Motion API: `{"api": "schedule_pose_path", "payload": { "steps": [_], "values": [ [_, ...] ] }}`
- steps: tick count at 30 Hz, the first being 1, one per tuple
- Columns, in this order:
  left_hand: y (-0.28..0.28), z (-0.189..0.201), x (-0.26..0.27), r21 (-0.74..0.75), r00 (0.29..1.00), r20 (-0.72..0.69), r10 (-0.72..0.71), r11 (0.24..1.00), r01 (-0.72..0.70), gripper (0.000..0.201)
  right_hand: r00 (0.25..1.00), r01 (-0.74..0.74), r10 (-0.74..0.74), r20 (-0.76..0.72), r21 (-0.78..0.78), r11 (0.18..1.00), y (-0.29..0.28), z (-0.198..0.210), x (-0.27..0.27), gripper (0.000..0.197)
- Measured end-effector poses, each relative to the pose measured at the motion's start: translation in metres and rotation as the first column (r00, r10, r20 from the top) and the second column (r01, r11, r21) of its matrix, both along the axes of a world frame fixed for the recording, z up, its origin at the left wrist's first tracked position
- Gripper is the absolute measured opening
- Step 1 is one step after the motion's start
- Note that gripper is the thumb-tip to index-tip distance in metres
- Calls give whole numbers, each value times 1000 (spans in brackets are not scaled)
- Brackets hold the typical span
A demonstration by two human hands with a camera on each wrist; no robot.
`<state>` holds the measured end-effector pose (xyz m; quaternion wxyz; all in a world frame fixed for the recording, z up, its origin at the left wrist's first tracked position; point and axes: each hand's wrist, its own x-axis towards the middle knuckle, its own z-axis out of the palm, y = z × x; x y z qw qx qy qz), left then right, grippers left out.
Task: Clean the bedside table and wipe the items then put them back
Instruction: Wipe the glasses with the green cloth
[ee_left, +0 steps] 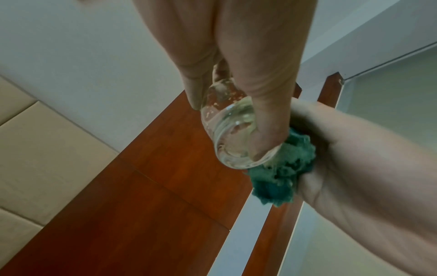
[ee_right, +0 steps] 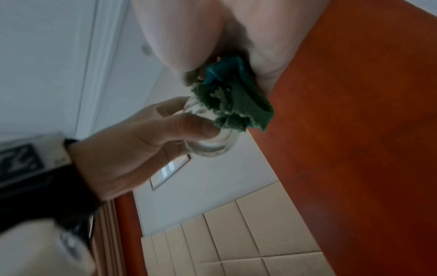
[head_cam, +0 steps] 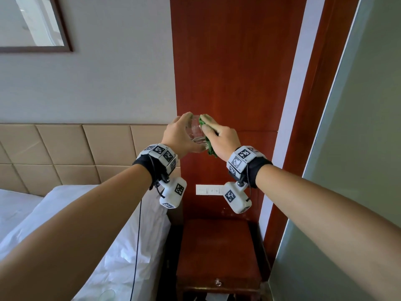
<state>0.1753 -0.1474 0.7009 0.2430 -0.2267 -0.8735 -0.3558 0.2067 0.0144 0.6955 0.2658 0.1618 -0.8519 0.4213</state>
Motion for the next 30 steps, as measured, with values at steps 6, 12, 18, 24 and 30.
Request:
{"api": "schedule_pose_path", "payload": {
  "steps": [6, 12, 18, 24, 30],
  "values": [
    [2, -4, -12, 79, 996, 62, 66, 994, -71, 61, 997, -11, 32, -72, 265, 964, 8, -11, 2, 36],
    [13, -4, -11, 49, 999, 15, 41, 998, -42, 74, 999, 30, -36, 38, 131, 991, 12, -8, 2, 41],
    [25, -4, -10, -24, 999, -32, -15, 1000, 14, 90, 961, 91, -11, 276, -278, 956, 14, 1, -2, 44],
    [26, -11, -4, 129, 997, 32, -68, 990, 63, 110, 947, 107, 76, 313, -528, 843, 18, -9, -14, 36],
    [23, -15, 0, 107, 986, 95, -138, 986, 127, 122, 958, 139, 3, 288, -471, 871, 17, -6, -9, 36]
  ]
}}
